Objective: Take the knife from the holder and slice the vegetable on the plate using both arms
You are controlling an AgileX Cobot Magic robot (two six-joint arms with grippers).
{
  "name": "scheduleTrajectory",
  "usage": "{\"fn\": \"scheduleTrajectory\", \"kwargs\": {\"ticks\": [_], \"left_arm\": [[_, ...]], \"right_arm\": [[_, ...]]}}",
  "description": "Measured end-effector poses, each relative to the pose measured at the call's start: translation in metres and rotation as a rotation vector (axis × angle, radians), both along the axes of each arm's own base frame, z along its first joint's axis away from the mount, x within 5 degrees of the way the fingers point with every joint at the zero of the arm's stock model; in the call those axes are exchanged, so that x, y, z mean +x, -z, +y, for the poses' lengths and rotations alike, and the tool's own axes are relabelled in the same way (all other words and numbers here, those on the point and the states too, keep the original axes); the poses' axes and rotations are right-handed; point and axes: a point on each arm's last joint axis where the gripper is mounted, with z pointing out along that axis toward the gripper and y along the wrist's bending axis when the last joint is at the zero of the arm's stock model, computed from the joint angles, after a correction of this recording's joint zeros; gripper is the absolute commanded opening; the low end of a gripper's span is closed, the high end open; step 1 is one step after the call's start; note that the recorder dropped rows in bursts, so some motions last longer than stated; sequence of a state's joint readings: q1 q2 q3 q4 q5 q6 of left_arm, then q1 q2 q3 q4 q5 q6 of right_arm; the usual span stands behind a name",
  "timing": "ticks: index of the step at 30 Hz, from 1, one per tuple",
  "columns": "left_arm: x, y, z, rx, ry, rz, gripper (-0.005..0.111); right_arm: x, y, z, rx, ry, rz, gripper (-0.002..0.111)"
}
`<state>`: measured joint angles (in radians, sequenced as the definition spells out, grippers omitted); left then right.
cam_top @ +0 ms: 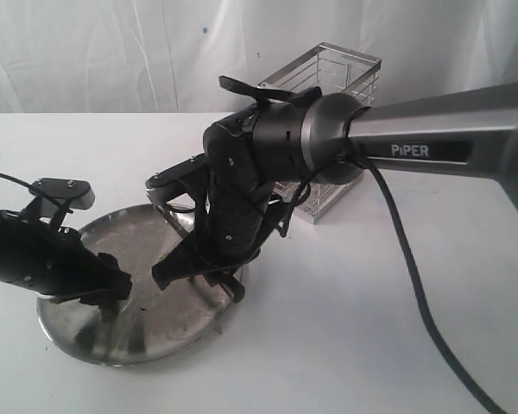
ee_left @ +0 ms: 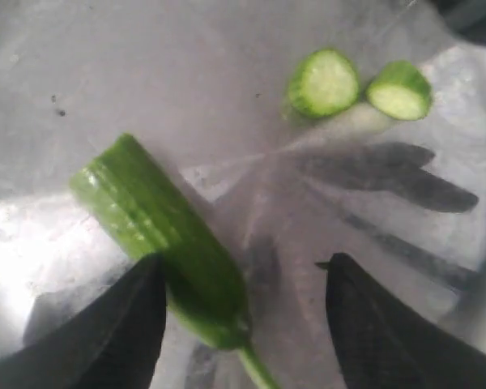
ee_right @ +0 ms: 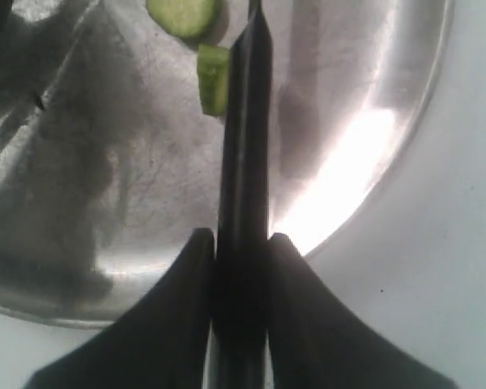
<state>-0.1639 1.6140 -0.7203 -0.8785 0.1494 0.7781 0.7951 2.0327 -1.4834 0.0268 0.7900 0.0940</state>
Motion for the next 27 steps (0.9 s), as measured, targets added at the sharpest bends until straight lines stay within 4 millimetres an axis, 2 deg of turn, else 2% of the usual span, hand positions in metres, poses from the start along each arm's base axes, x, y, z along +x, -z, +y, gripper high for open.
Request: {"fn": "scheduleTrajectory", "kwargs": {"ticks": [6,12,16,18,23,24,27], "left_arm": [[0.002,-0.023,-0.007,-0.065,0.039,-0.032,0.062],[-0.005,-0.05,-0.006,-0.085,0.05,-0.116,0.062],[-0.013,-0.07,-0.006,-0.099,0.062,-0.182,0.054],[-0.019,-0.081,-0.006,-0.103,0.081,-0.218,0.045],[-0.043,-0.115,-0.005,-0.135,0.129,-0.302,0.012],[-0.05,-0.123,-0.005,-0.149,0.137,-0.321,0.003],[-0.074,-0.144,-0.003,-0.186,0.136,-0.395,0.0]], "right_arm": [[0.004,0.011,0.002,0.021,0.012,0.024,0.029],[0.006,0.009,0.004,0.048,0.012,-0.001,0.03],[0.006,0.006,0.004,0.056,0.011,-0.008,0.03],[0.005,-0.002,0.003,0.071,0.012,-0.021,0.03],[-0.004,-0.055,-0.006,0.173,0.011,-0.123,0.027],[-0.007,-0.069,-0.009,0.208,0.018,-0.155,0.021],[-0.024,-0.105,-0.024,0.324,0.037,-0.256,0.001]]}}
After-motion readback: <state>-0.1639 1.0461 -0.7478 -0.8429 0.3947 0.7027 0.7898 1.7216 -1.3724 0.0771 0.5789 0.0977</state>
